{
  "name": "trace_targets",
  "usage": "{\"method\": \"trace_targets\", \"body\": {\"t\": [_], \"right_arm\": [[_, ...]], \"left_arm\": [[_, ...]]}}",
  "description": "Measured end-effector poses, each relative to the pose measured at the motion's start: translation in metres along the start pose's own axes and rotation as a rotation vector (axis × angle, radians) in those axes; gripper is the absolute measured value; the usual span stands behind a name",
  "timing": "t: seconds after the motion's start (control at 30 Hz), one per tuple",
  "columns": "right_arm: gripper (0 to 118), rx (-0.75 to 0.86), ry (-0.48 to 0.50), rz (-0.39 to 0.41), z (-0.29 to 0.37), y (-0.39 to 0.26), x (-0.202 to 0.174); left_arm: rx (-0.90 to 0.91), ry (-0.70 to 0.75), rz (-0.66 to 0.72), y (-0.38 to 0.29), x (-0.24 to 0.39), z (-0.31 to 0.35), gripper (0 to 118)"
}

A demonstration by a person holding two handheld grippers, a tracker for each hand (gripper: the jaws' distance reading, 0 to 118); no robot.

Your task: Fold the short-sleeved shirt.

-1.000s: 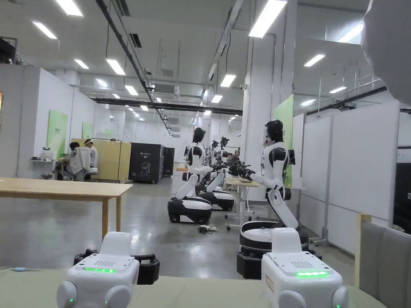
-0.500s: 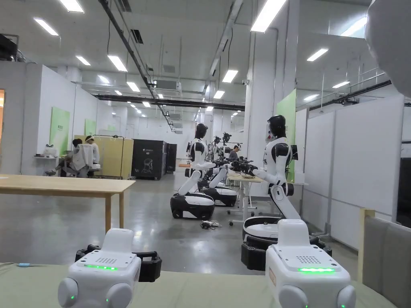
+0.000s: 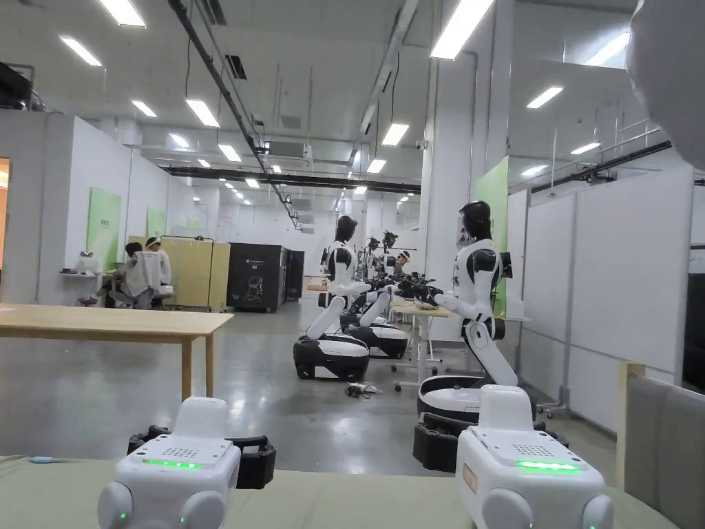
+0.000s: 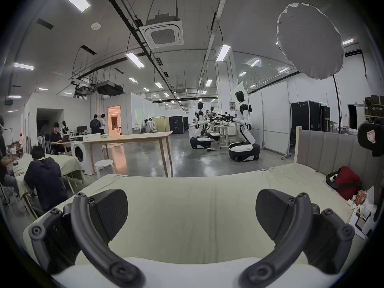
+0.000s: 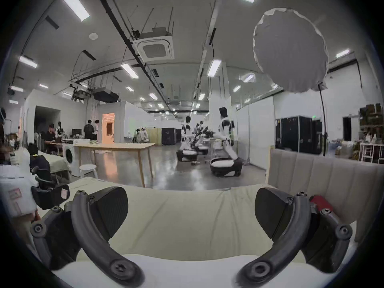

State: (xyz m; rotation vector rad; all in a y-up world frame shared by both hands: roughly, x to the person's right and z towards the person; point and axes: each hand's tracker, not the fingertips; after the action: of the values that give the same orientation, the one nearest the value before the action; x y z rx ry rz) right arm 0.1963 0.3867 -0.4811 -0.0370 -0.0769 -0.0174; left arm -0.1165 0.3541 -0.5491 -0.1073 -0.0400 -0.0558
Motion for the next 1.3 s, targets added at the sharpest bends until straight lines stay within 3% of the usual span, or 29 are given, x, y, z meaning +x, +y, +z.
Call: {"method": "trace_targets", "body": {"t": [0.4, 0.53, 0.63, 0.7, 0.77, 0.83, 0.93, 1.3], "right_arm": [[118, 0.04, -0.018, 0.05, 0.006, 0.0, -0.006], [118, 0.033, -0.047, 0.036, 0.007, -0.003, -0.007], [118, -0.001, -0.121, -0.007, 0.01, -0.006, -0.012], [118, -0.076, -0.152, 0.026, 0.011, -0.006, -0.014], [118, -0.095, -0.123, 0.032, 0.007, -0.007, -0.015], [118, -0.112, -0.027, 0.021, 0.004, -0.01, -0.01], [118, -0.029, -0.051, 0.021, 0.006, -0.016, -0.009], [118, 0.007, -0.042, 0.081, 0.005, -0.019, -0.009]], "left_arm": [[-0.002, 0.001, 0.011, -0.001, 0.0, -0.001, 118], [-0.002, -0.001, 0.012, -0.001, 0.0, 0.0, 118], [-0.003, -0.001, 0.018, -0.001, 0.0, 0.0, 118], [-0.001, -0.003, 0.029, -0.001, 0.0, 0.0, 118], [-0.004, -0.004, 0.028, -0.002, 0.0, -0.001, 118], [-0.008, -0.004, 0.025, -0.002, 0.001, -0.001, 118], [-0.002, -0.006, 0.028, -0.003, 0.001, 0.001, 118], [0.003, -0.01, 0.022, -0.004, 0.003, 0.002, 118]]}}
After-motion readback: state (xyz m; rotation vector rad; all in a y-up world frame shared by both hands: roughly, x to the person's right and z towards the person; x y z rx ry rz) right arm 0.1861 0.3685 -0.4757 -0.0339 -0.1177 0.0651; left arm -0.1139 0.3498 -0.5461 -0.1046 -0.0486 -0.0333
